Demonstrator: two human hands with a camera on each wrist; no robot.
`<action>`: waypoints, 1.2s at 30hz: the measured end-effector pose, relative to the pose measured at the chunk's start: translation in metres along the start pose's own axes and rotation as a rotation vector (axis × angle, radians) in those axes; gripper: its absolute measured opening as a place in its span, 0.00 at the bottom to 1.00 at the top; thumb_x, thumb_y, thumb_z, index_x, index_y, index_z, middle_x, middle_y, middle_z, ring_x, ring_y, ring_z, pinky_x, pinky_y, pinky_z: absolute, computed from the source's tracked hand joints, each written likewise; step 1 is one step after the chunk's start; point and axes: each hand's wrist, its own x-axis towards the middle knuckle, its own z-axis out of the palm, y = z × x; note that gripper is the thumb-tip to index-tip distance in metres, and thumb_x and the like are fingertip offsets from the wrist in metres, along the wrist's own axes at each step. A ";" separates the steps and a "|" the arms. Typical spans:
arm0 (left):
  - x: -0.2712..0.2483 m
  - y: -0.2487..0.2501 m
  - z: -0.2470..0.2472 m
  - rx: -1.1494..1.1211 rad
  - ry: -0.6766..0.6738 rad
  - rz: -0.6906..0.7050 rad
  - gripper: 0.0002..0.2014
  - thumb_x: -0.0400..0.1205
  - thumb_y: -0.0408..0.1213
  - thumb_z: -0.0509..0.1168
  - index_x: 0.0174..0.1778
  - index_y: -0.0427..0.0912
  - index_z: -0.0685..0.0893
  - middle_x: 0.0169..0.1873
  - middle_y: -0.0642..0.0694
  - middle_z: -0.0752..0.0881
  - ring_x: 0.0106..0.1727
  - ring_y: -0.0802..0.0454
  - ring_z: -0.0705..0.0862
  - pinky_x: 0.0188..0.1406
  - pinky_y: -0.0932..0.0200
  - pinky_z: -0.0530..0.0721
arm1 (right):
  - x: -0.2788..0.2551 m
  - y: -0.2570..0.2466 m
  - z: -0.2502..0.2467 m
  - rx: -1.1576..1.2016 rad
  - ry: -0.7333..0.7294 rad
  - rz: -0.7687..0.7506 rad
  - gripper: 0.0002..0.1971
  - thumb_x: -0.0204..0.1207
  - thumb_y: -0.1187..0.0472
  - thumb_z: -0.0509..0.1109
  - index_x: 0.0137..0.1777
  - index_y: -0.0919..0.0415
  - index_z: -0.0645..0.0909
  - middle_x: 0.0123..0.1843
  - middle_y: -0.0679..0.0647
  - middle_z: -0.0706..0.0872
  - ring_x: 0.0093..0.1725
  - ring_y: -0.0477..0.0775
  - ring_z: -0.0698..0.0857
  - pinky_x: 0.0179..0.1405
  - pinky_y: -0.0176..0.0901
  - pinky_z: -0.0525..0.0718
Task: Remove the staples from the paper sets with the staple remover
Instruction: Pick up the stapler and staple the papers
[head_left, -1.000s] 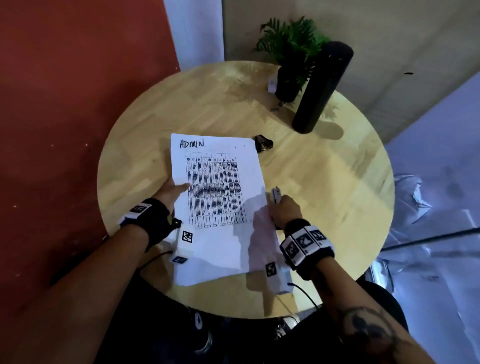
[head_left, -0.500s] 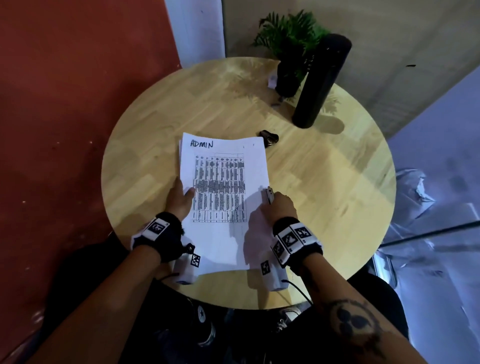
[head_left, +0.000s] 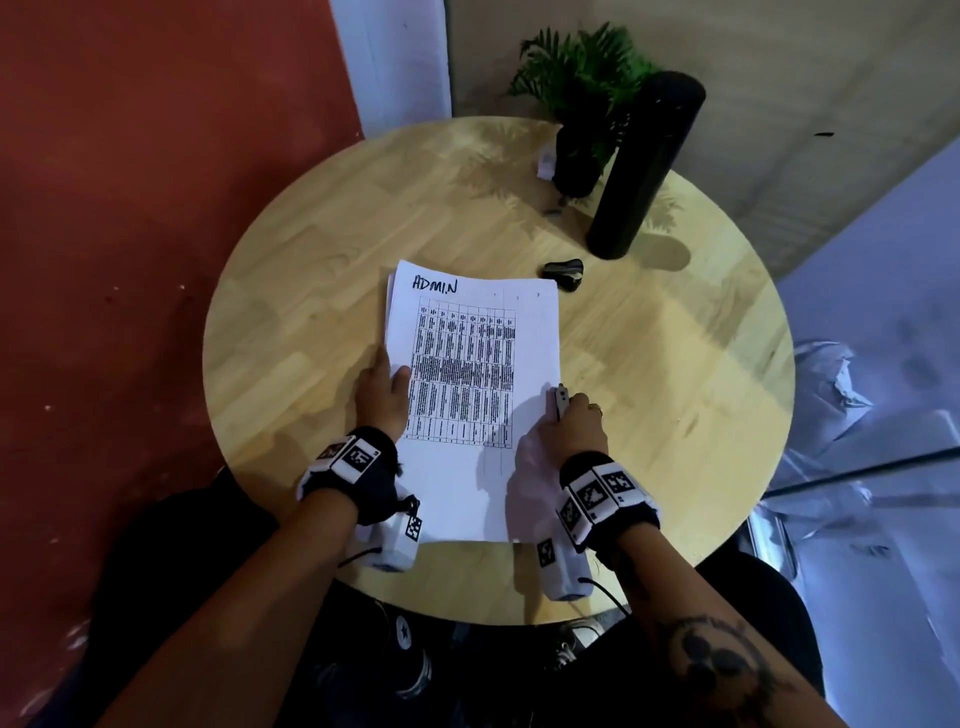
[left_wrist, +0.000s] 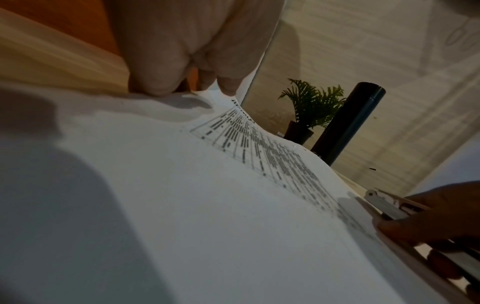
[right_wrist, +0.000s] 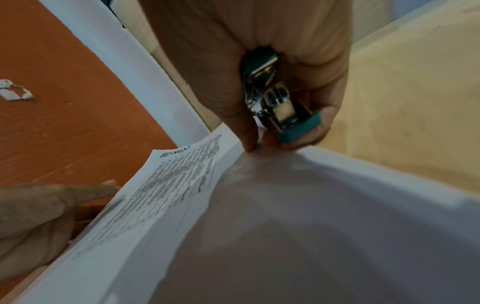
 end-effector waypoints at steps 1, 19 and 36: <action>0.000 0.000 0.000 -0.001 0.003 -0.007 0.26 0.88 0.36 0.55 0.81 0.33 0.58 0.70 0.24 0.72 0.73 0.33 0.70 0.69 0.52 0.65 | 0.000 0.000 -0.001 -0.007 -0.002 -0.005 0.18 0.84 0.58 0.56 0.68 0.70 0.66 0.68 0.69 0.71 0.62 0.72 0.78 0.59 0.58 0.75; 0.032 0.003 -0.015 -0.125 -0.122 -0.148 0.21 0.87 0.40 0.58 0.73 0.33 0.74 0.70 0.34 0.77 0.72 0.39 0.74 0.68 0.56 0.69 | -0.001 0.000 0.001 -0.024 -0.014 -0.003 0.17 0.82 0.60 0.57 0.67 0.69 0.65 0.67 0.68 0.70 0.59 0.73 0.79 0.55 0.57 0.77; 0.034 -0.007 -0.012 -0.408 -0.010 -0.171 0.15 0.82 0.32 0.64 0.63 0.29 0.80 0.60 0.31 0.84 0.62 0.37 0.83 0.67 0.45 0.78 | -0.002 0.000 0.002 -0.052 -0.010 -0.011 0.17 0.81 0.62 0.57 0.66 0.69 0.65 0.67 0.68 0.70 0.59 0.73 0.79 0.53 0.55 0.76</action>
